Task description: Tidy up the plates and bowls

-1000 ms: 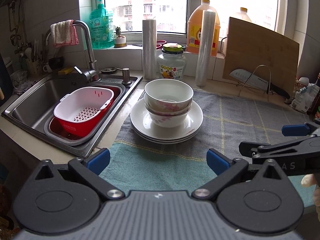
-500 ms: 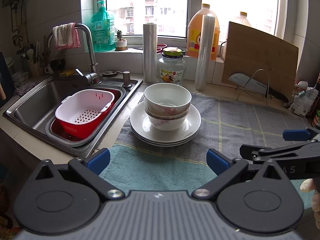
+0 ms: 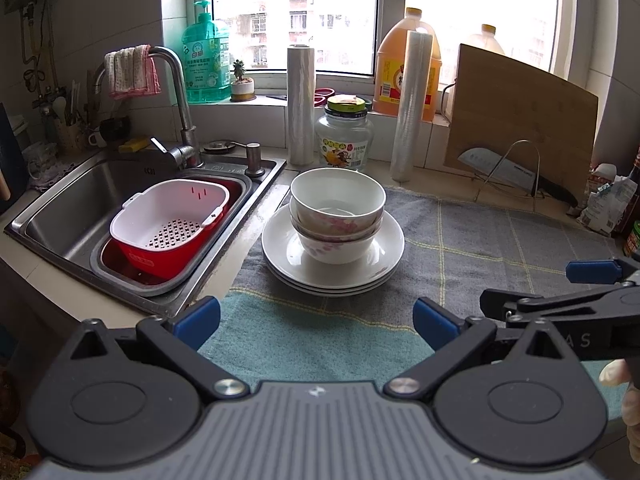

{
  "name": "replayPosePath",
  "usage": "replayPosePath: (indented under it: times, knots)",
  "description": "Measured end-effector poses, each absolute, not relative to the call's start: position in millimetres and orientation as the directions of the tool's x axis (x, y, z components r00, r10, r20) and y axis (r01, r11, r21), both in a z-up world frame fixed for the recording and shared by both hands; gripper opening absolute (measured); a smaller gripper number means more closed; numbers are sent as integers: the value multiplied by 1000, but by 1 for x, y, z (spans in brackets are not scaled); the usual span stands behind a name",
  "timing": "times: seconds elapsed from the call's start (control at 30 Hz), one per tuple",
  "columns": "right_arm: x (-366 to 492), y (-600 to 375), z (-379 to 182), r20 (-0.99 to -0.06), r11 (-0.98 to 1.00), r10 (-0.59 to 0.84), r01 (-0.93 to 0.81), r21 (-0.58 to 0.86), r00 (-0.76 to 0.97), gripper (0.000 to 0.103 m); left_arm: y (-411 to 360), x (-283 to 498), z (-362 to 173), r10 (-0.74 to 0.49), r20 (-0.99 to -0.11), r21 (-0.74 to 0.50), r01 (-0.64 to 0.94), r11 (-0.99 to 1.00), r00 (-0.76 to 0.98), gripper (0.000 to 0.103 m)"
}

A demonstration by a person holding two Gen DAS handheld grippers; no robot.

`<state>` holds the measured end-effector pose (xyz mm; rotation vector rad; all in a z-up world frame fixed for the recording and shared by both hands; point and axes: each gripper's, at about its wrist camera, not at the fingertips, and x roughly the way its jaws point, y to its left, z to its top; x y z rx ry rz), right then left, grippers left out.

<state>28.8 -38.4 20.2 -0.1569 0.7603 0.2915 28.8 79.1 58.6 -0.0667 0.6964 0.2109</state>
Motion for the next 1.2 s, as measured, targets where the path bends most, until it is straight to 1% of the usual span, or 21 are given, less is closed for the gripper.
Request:
replayPosePath:
  times: [1.2]
  knots:
    - [29, -40, 23, -676, 956, 191, -293, -37, 711, 103, 79, 36, 64, 165, -633, 20, -196, 980, 757, 102]
